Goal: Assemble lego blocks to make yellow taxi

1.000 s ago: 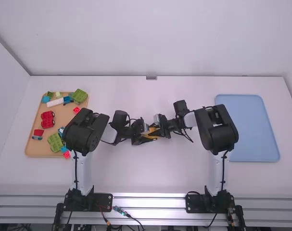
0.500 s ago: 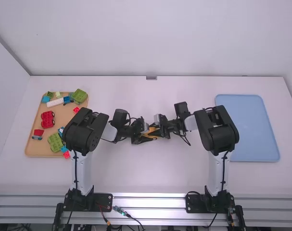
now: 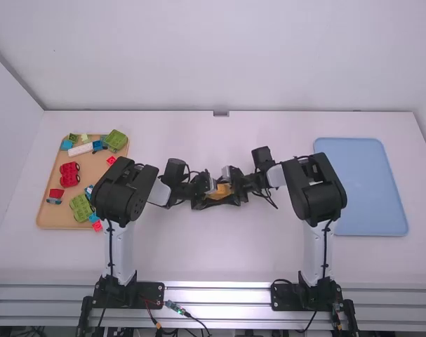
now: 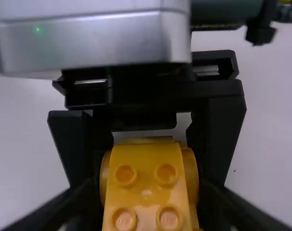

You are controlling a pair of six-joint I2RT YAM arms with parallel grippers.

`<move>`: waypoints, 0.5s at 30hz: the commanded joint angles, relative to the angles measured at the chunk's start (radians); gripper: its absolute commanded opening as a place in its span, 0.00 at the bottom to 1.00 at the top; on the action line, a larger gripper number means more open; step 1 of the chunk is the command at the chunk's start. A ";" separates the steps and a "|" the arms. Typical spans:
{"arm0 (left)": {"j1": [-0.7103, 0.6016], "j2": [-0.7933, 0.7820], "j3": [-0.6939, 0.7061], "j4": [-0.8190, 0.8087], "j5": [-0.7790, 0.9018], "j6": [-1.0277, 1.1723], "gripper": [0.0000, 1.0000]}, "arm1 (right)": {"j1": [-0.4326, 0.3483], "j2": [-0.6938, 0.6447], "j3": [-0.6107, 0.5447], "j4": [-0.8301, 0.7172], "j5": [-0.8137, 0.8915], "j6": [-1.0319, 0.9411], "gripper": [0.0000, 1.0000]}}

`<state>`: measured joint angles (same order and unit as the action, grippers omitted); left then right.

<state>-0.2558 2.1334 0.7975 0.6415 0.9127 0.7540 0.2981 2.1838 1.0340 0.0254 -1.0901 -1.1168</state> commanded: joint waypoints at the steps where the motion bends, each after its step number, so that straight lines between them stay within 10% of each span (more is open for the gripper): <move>1: -0.019 0.031 0.011 -0.005 -0.125 0.021 0.02 | 0.049 0.100 -0.050 -0.041 0.182 0.042 0.99; 15: -0.019 0.031 0.013 -0.115 -0.219 0.039 0.01 | -0.171 -0.070 0.044 -0.615 -0.014 -0.476 0.99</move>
<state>-0.3016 2.1315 0.8139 0.5640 0.9279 0.7933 0.1471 2.1654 1.0943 -0.5323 -1.0771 -1.4265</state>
